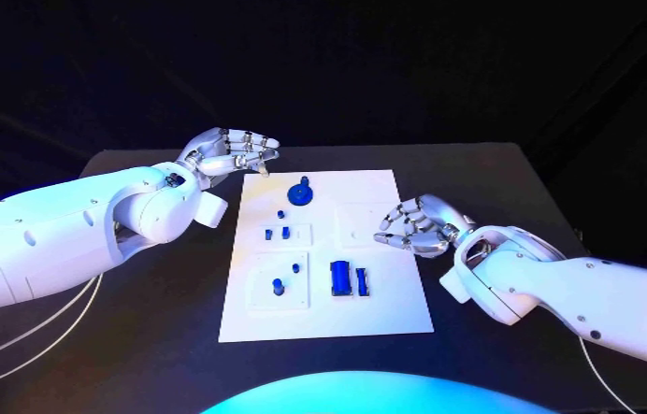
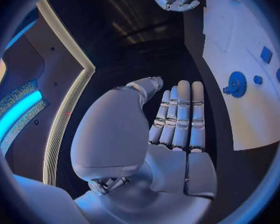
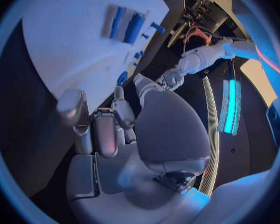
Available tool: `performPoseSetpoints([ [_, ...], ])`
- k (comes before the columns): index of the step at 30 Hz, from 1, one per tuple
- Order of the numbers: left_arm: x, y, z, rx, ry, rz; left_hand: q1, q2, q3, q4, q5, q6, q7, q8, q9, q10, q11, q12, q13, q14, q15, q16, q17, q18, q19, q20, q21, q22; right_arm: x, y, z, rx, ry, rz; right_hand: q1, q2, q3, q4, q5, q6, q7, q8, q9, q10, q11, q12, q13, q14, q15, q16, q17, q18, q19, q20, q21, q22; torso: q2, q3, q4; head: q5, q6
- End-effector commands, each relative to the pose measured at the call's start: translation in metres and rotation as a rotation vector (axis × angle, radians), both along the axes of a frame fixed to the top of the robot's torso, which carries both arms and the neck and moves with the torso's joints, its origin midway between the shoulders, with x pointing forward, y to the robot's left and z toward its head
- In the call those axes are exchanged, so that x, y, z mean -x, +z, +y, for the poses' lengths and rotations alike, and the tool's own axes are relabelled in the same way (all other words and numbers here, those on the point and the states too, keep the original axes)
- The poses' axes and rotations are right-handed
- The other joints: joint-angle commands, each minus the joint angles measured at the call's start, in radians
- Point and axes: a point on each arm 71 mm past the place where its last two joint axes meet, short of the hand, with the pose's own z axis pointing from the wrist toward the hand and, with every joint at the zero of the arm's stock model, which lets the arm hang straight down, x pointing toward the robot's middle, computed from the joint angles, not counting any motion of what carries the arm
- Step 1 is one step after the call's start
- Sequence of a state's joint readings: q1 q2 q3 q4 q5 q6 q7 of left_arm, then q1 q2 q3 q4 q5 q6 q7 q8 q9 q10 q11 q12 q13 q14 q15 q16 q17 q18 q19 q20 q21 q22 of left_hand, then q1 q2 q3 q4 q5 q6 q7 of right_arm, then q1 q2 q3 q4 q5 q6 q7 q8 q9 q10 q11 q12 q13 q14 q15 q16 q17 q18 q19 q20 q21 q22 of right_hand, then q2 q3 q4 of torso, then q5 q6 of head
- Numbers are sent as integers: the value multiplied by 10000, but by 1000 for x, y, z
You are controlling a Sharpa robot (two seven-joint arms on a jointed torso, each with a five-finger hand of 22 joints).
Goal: Assemble the parts on the task board
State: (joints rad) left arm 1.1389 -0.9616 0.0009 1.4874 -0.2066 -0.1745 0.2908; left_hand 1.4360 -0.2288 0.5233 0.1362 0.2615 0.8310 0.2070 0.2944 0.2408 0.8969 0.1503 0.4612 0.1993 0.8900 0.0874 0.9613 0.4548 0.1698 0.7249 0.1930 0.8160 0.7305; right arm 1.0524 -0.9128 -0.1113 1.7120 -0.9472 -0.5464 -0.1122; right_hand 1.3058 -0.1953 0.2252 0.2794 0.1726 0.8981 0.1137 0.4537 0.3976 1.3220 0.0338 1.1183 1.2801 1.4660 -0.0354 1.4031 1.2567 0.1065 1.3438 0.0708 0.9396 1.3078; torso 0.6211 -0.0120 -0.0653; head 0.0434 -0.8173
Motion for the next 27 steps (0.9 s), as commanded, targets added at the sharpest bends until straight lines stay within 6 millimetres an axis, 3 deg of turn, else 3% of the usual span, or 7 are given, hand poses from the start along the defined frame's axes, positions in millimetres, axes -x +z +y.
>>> performPoseSetpoints([
  [1, -8, 2, 5, 787, 901, -411, -118, -18, -63, 195, -7, -96, 3, 101, -12, 25, -1, 47, -56, -360, 78, -745, -382, 90, -199, 131, -787, -498, -23, 10, -13, -3311, -813, -152, 332, 29, -26, -35, -20, -275, 137, -109, -7, -1112, 135, -1630, -922, -339, 136, -924, -1147, 341, -871, 127, -2144, 305, -177, -121, -22, -21, 398],
  [3, -14, 0, 7, 1026, 1315, -478, -94, -51, -88, 347, -16, -124, 6, 180, -5, 58, 34, -128, -229, -539, 170, -1492, -728, 88, -292, 268, -1503, -974, -41, 12, -23, -3828, -1182, -296, 587, 64, 1, 17, -35, -543, 329, -104, -21, -2754, 305, -4019, -2769, -1500, 301, -2826, -3331, 723, -2232, 330, -5272, -876, -256, -146, -15, -27, 609],
  [16, -50, -18, 9, 1983, 3271, -953, 149, 43, -758, 1132, 9, -316, -586, -266, -309, 309, 344, -3015, -1355, -1417, 784, -6658, -2135, -123, -674, 971, -6006, -4246, -120, 15, -55, -5587, -2161, -1029, 915, -148, 1179, -105, -36, -590, 863, -1376, -1031, -3086, 1147, -8942, -9996, -4889, 1502, -10866, -8187, 725, -4390, 1543, -8798, -5630, -571, -135, 108, 113, 1504],
  [17, -47, -20, 4, 1468, 2482, -550, -4268, 2288, -5233, -1362, -2615, -8310, -2070, -2944, -2408, -8969, -1503, -4612, -1993, -8900, -874, -9613, -4548, -1698, -7249, -1930, -8160, -7305, -116, 12, -58, -4218, -2616, -1092, -3275, 1953, -2252, -2794, -1726, -8981, -1137, -4537, -3976, -6071, -338, -11183, -12801, -14660, 354, -14031, -12567, -1065, -13438, -708, -9396, -13078, -484, -156, 56, 87, 1363],
  [18, -47, -20, 3, 1466, 2485, -550, -4279, 2288, -5233, -1362, -2615, -8310, -2070, -2944, -2408, -8969, -1503, -4612, -1993, -8900, -874, -9613, -4548, -1698, -7249, -1930, -8160, -7305, -116, 12, -57, -4227, -2619, -1092, -3299, 1953, -2252, -2794, -1726, -8981, -1137, -4537, -3976, -13220, -338, -11183, -12801, -14660, 354, -14031, -12567, -1065, -13438, -708, -9396, -13078, -486, -155, 59, 84, 1368],
  [26, -37, -23, -13, 1337, 2726, -558, -6978, 2288, -5233, -1362, -2615, -8310, -2070, -2944, -2408, -8969, -1503, -4612, -1993, -8900, -874, -9613, -4548, -1698, -7249, -1930, -8160, -7305, -103, 16, -42, -5042, -2927, -1143, -5960, 1953, -2252, -2794, -1726, -8981, -1137, -4537, -3976, -13220, -338, -11183, -12801, -14660, 354, -14031, -12567, -1065, -13438, -708, -9396, -13078, -642, -3, 386, -201, 1812],
  [27, -35, -23, -16, 1307, 2779, -560, -7251, 2288, -5233, -1362, -2615, -8310, -2070, -2944, -2408, -8969, -1503, -4612, -1993, -8900, -874, -9613, -4548, -1698, -7249, -1930, -8160, -7305, -100, 17, -39, -5215, -3002, -1145, -13058, 1953, -2252, -2794, -1726, -8981, -1137, -4537, -3976, -13220, -338, -11183, -12801, -14660, 354, -14031, -12567, -1065, -13438, -708, -9396, -13078, -670, 24, 445, -253, 1892],
])
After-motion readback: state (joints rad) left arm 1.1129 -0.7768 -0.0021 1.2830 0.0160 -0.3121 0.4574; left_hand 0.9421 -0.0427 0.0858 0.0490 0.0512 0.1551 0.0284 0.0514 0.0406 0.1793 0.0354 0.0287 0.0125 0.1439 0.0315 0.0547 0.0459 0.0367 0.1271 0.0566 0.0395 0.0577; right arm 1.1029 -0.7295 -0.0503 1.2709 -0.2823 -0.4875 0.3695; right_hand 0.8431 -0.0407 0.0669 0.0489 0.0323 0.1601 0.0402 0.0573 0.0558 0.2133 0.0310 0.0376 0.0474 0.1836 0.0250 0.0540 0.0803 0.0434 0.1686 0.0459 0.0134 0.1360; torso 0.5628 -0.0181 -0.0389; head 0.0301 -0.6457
